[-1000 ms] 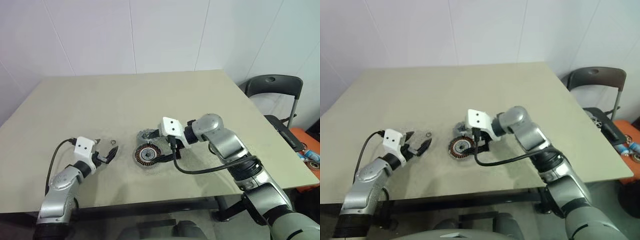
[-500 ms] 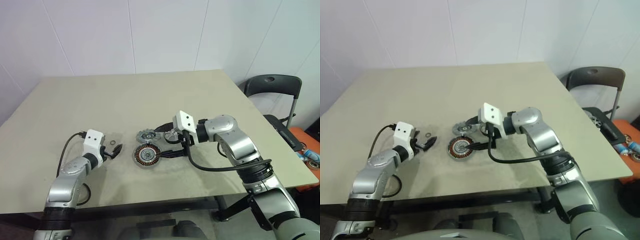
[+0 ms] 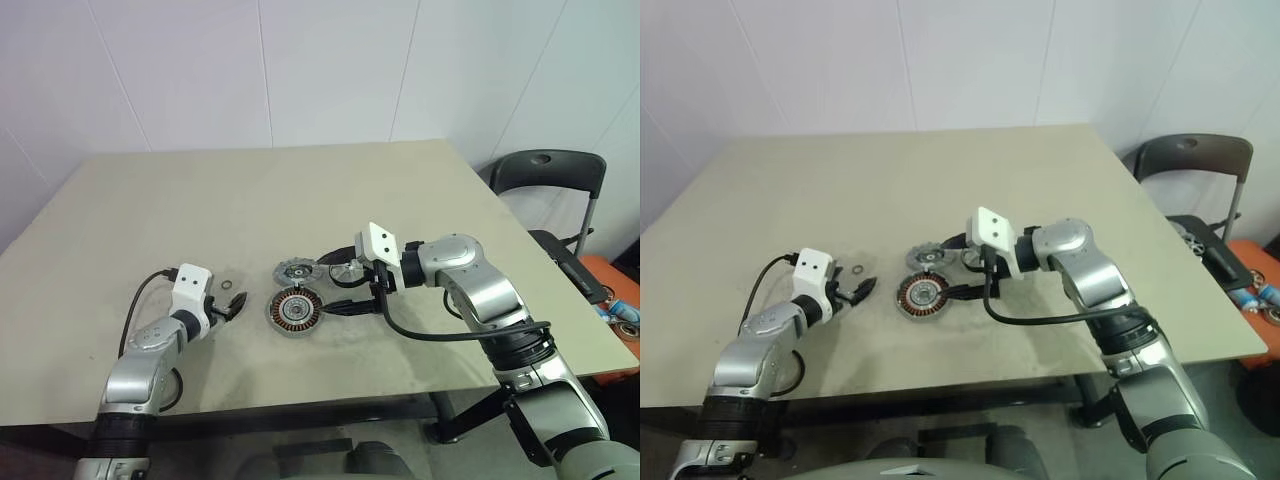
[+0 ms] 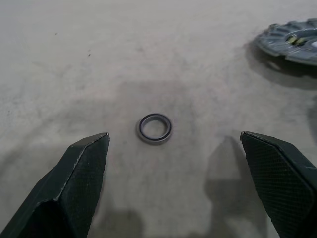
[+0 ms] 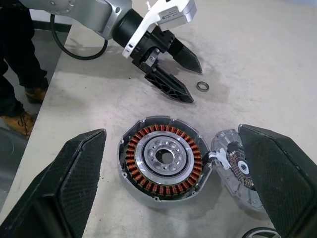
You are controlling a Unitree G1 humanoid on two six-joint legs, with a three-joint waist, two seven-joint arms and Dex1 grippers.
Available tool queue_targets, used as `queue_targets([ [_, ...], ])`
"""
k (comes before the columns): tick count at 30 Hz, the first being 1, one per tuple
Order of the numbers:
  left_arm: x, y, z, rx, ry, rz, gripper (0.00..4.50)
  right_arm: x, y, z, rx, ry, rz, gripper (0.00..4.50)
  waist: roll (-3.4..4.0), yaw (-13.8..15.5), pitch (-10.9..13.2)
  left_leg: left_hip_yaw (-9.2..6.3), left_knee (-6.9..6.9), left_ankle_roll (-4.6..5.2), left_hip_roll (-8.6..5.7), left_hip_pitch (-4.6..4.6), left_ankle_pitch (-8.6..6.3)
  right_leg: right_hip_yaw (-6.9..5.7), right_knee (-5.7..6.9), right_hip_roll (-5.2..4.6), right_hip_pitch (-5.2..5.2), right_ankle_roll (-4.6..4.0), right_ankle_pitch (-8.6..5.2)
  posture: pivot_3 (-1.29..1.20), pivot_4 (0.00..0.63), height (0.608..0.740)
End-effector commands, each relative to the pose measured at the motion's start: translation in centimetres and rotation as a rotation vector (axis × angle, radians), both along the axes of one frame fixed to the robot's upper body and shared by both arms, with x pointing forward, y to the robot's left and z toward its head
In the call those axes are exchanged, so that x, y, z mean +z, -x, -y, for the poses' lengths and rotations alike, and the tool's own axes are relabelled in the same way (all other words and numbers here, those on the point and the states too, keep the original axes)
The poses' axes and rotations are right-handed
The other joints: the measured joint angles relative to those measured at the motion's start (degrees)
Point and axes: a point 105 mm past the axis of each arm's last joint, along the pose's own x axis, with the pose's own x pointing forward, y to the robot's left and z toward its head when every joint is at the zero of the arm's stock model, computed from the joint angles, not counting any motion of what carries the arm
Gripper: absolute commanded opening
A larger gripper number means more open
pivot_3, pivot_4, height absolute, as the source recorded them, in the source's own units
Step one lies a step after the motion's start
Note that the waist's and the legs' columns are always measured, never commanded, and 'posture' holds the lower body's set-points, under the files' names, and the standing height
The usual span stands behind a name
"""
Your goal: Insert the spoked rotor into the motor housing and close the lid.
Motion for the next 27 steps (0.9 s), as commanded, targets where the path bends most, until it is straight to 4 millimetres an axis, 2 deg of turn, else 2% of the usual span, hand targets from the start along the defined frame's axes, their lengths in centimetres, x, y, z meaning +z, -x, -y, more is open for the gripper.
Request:
queue_targets([
  [1, 1.0, -0.8, -0.2, 0.009, -0.024, 0.036, 4.50, 1.2, -0.2, 0.2, -0.003, -0.036, 0.034, 4.47, 0.00, 0.2, 0.0, 0.00, 0.00, 0.00, 0.00, 0.00, 0.00, 0.00, 0.00, 0.00, 0.00, 0.00, 0.00, 0.00, 0.000, 0.740],
  [12, 0.5, -1.8, 0.0, 0.005, -0.100, 0.024, 4.50, 0.8, -0.5, 0.4, -0.012, -0.024, 0.038, 4.47, -0.02, 1.2, 0.0, 0.01, 0.06, -0.02, -0.02, 0.06, 0.02, 0.00, 0.08, 0.01, 0.06, 0.00, 0.00, 0.00, 0.000, 0.740],
  [27, -0.8, -2.0, 1.6, -0.098, -0.034, -0.033, 4.50, 0.8, -0.8, 0.7, -0.021, -0.023, 0.048, 4.47, -0.02, 1.3, 0.0, 0.00, 0.14, -0.01, -0.13, 0.15, 0.14, 0.00, 0.29, 0.03, 0.12, 0.00, 0.00, 0.00, 0.000, 0.740],
])
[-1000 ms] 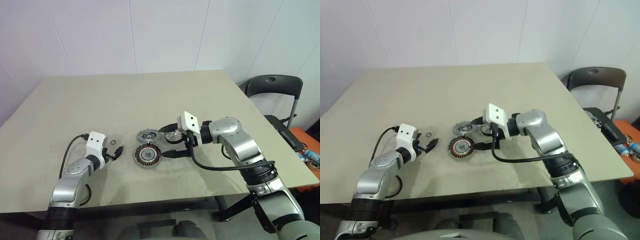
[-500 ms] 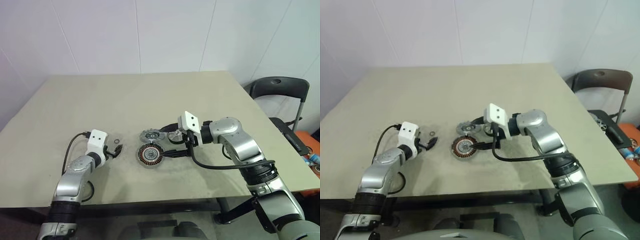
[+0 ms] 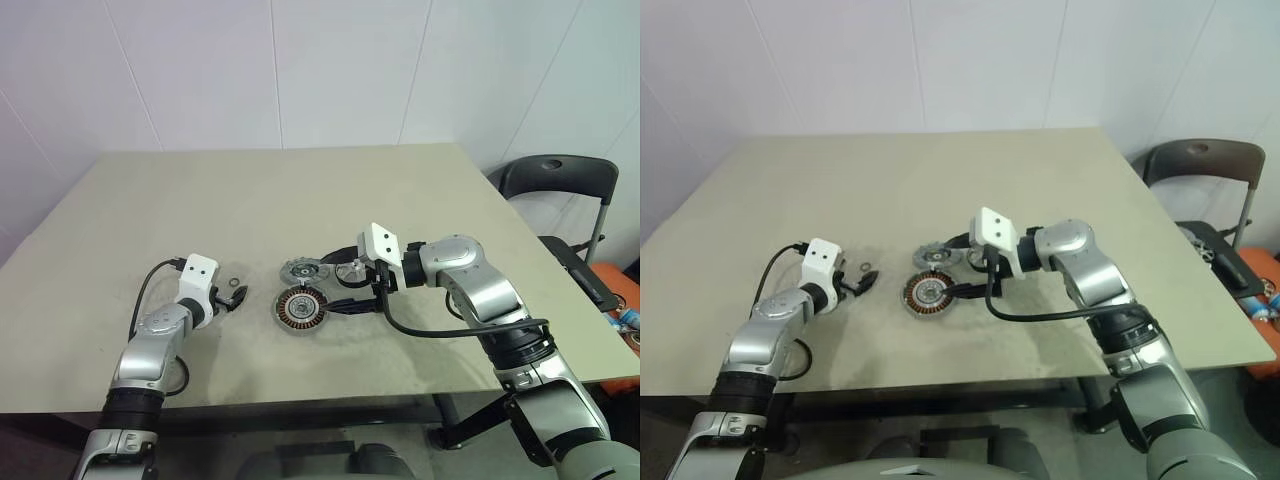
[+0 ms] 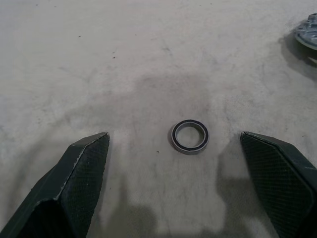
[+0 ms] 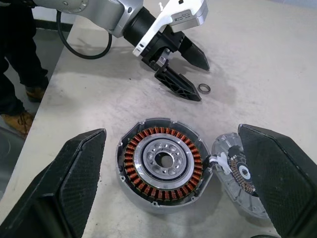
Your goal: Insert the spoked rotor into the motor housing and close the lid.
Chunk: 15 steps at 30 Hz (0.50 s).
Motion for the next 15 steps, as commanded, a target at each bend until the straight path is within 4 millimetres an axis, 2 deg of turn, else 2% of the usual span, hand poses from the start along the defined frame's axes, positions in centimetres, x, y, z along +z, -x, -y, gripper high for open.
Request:
queue_targets([
  [1, -0.48, 0.06, 1.28, -0.053, 0.032, -0.026, 4.50, 1.17, -0.37, 0.29, -0.009, -0.023, 0.044, 4.47, 0.00, 0.1, 0.0, 0.00, 0.00, 0.00, -0.01, -0.01, 0.00, 0.00, 0.00, -0.01, 0.00, 0.00, 0.00, 0.00, 0.000, 0.740],
  [8, -0.68, 0.32, 1.81, -0.082, 0.064, -0.040, 4.50, 1.23, -0.46, 0.34, -0.012, -0.023, 0.047, 4.47, -0.01, 0.1, 0.0, -0.01, 0.00, 0.00, -0.03, -0.01, 0.00, 0.00, 0.00, -0.04, 0.00, 0.00, 0.00, 0.00, 0.000, 0.740],
  [11, -0.73, 0.43, 1.87, -0.084, 0.069, -0.047, 3.93, 1.25, -0.47, 0.33, -0.012, -0.023, 0.047, 4.50, -0.01, 0.1, 0.0, -0.02, 0.00, 0.00, -0.03, -0.02, 0.00, 0.01, -0.01, -0.05, 0.00, 0.00, 0.00, 0.00, 0.000, 0.740],
  [15, -1.02, 0.61, 1.63, -0.086, 0.050, -0.066, 2.59, 1.26, -0.46, 0.33, -0.012, -0.023, 0.048, 4.50, -0.01, 0.0, 0.0, -0.02, 0.00, 0.00, -0.03, 0.01, 0.00, 0.01, 0.01, -0.04, 0.01, 0.00, 0.00, 0.00, 0.000, 0.740],
])
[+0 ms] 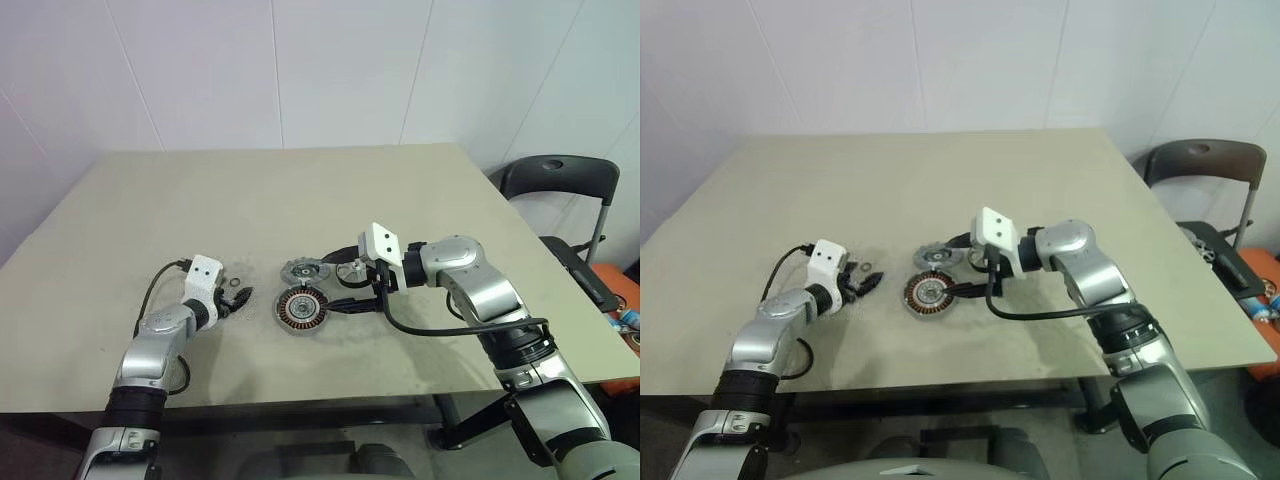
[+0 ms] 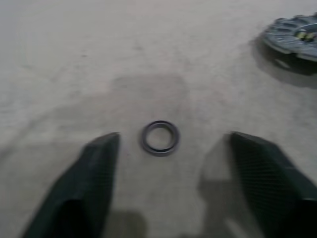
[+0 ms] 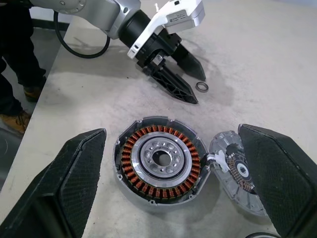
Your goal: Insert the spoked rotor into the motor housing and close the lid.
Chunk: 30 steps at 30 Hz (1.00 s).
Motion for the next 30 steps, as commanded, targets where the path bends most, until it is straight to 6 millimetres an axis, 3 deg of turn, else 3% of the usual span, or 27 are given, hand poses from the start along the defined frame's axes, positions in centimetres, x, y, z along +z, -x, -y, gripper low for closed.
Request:
queue_targets([
  [1, -0.9, 0.5, 0.4, -0.024, -0.012, -0.047, 2.23, 1.4, -0.3, 0.2, -0.002, -0.024, 0.050, 4.50, 0.00, -0.1, 0.0, 0.00, 0.00, 0.00, 0.00, 0.02, 0.00, 0.00, 0.01, 0.01, 0.01, 0.00, 0.00, 0.00, 0.000, 0.740],
  [6, -0.9, 0.3, -0.2, 0.004, -0.019, -0.048, 0.77, 1.4, -0.3, 0.2, -0.005, -0.026, 0.050, 4.50, 0.01, -0.2, 0.0, 0.00, 0.00, 0.00, 0.03, 0.14, 0.00, 0.02, 0.01, 0.03, 0.12, 0.00, 0.00, 0.00, 0.000, 0.740],
  [15, -0.4, 0.7, -0.5, 0.006, -0.029, -0.041, 0.77, 1.4, -0.3, 0.2, -0.010, -0.026, 0.050, 4.50, 0.01, -0.3, 0.0, 0.00, 0.00, 0.00, 0.04, 0.18, 0.00, 0.03, 0.01, 0.02, 0.15, 0.00, 0.00, 0.00, 0.000, 0.740],
  [24, 2.8, 3.1, 0.4, -0.130, 0.005, -0.017, 0.77, 1.4, -0.4, 0.9, -0.017, -0.016, 0.048, 4.50, -0.02, -0.4, 0.0, 0.03, -0.04, 0.00, 0.08, 0.00, 0.00, 0.07, 0.00, 0.02, -0.06, 0.00, 0.00, 0.00, 0.000, 0.740],
  [30, 5.4, 5.0, 3.0, -0.358, 0.048, -0.033, 0.77, 1.0, -0.7, 1.8, -0.042, 0.002, 0.042, 4.50, -0.02, -0.3, 0.0, 0.03, -0.04, 0.00, 0.08, -0.03, 0.00, 0.07, -0.02, 0.01, -0.06, -0.01, -0.01, 0.00, 0.000, 0.740],
])
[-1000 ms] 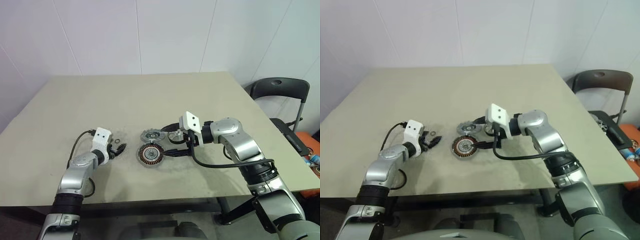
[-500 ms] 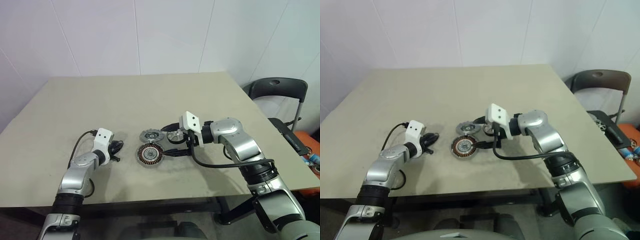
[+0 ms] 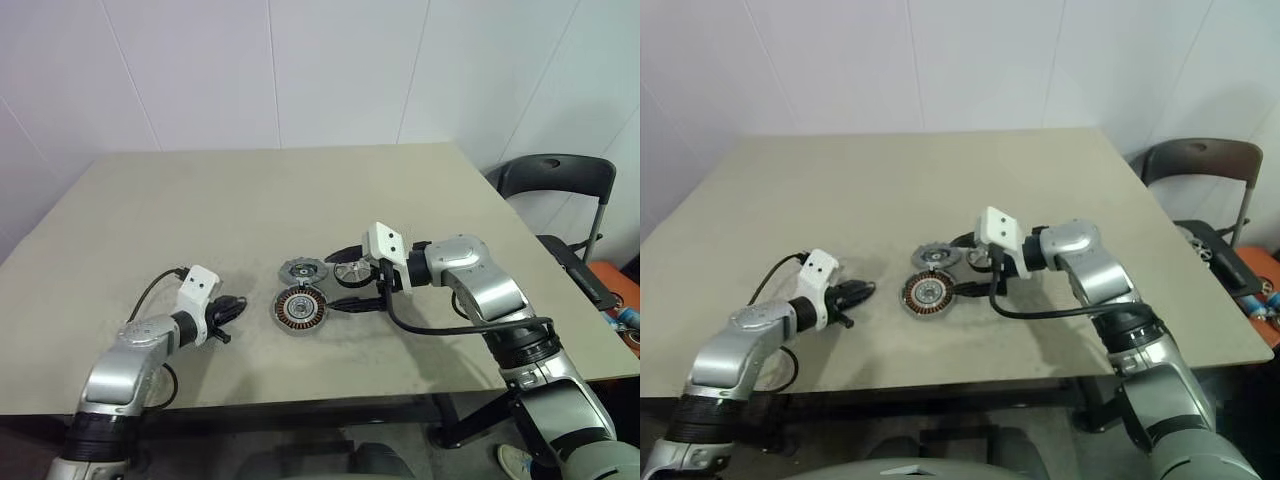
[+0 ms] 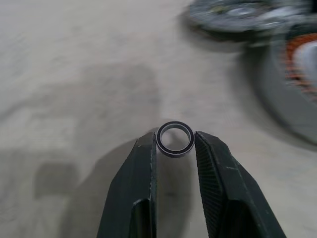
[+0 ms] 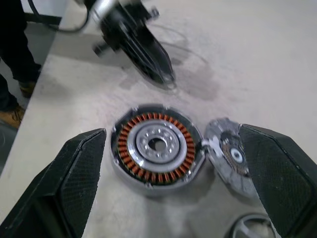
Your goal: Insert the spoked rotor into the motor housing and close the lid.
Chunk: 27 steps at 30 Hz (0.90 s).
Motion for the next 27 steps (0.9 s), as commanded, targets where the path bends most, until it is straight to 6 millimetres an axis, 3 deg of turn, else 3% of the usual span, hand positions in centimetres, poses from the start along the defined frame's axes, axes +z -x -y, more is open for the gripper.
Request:
queue_targets([
  [1, 2.7, 0.6, 2.2, -0.158, 0.040, 0.046, 0.77, 1.1, -0.4, 0.9, -0.021, -0.021, 0.043, 4.50, 0.01, 0.0, 0.0, 0.00, 0.00, 0.00, 0.00, 0.00, 0.00, 0.00, -0.01, 0.00, 0.00, 0.00, 0.00, 0.00, 0.000, 0.740],
  [12, 5.8, 0.1, 6.2, -0.502, 0.085, 0.102, 0.77, 0.7, -0.9, 3.4, -0.115, -0.002, 0.051, 4.50, 0.00, -0.1, 0.0, 0.03, 0.01, 0.01, -0.05, -0.02, 0.00, 0.01, -0.04, 0.21, 0.01, 0.01, -0.01, 0.00, 0.000, 0.740],
  [27, 3.9, -1.5, 8.1, -0.733, -0.014, 0.103, 0.77, 0.2, -0.5, 3.3, -0.140, -0.019, 0.054, 4.50, -0.01, -0.1, 0.0, 0.05, 0.02, 0.02, -0.14, -0.03, 0.01, 0.00, -0.05, 0.32, 0.01, 0.02, -0.02, 0.00, 0.000, 0.740],
])
